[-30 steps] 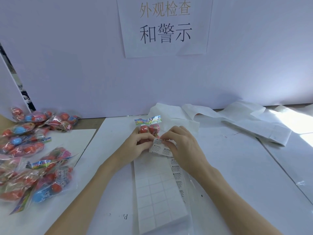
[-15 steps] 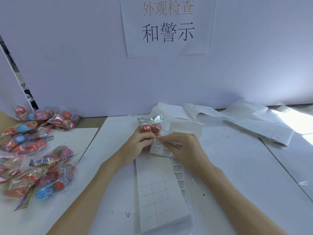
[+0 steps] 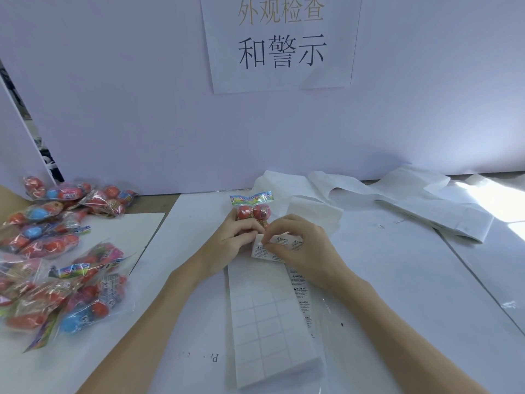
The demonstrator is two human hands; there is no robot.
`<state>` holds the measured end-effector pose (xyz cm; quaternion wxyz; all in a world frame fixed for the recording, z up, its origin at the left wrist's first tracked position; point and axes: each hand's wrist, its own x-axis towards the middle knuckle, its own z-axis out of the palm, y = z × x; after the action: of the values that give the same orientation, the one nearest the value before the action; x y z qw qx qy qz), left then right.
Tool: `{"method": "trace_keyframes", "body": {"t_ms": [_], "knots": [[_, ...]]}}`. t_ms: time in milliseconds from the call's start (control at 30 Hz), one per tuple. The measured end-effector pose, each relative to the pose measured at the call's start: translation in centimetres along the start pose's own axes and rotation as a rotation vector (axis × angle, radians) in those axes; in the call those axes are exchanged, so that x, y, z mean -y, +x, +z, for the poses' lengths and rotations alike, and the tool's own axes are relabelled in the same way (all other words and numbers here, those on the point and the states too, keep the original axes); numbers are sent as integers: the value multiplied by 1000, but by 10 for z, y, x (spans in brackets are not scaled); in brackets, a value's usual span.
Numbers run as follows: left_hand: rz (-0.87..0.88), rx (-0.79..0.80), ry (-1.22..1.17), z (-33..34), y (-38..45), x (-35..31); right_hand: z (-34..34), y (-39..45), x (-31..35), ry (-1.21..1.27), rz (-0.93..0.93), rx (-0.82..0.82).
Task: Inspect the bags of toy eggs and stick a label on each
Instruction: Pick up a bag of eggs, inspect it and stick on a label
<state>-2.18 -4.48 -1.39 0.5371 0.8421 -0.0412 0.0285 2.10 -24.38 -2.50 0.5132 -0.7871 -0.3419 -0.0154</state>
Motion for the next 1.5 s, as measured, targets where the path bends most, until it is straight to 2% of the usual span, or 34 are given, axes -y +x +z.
{"method": "trace_keyframes", "body": {"t_ms": [67, 200, 333, 433, 533, 733, 1133, 1367, 1500], "knots": [[12, -3, 15, 1, 1, 0, -1, 1, 4, 156, 37, -5], [-7, -31, -57, -2, 2, 0, -11, 4, 10, 685, 226, -117], [0, -80, -178, -7, 3, 10, -23, 7, 10, 860, 310, -217], [58, -126, -277, -10, 5, 17, -27, 7, 8, 779, 292, -245], [60, -150, -316, -12, 6, 17, -24, 6, 8, 560, 218, -225], [91, -72, -216, -7, 3, 14, -4, 4, 8, 203, 134, -107], [140, -11, -229, -3, 0, 6, 14, 4, -3, 166, 163, -173], [186, -61, -175, 0, 2, 11, 15, 4, -1, 152, 165, -162], [195, -119, -149, 0, 4, 14, 15, 3, -2, 38, 179, -156]]}}
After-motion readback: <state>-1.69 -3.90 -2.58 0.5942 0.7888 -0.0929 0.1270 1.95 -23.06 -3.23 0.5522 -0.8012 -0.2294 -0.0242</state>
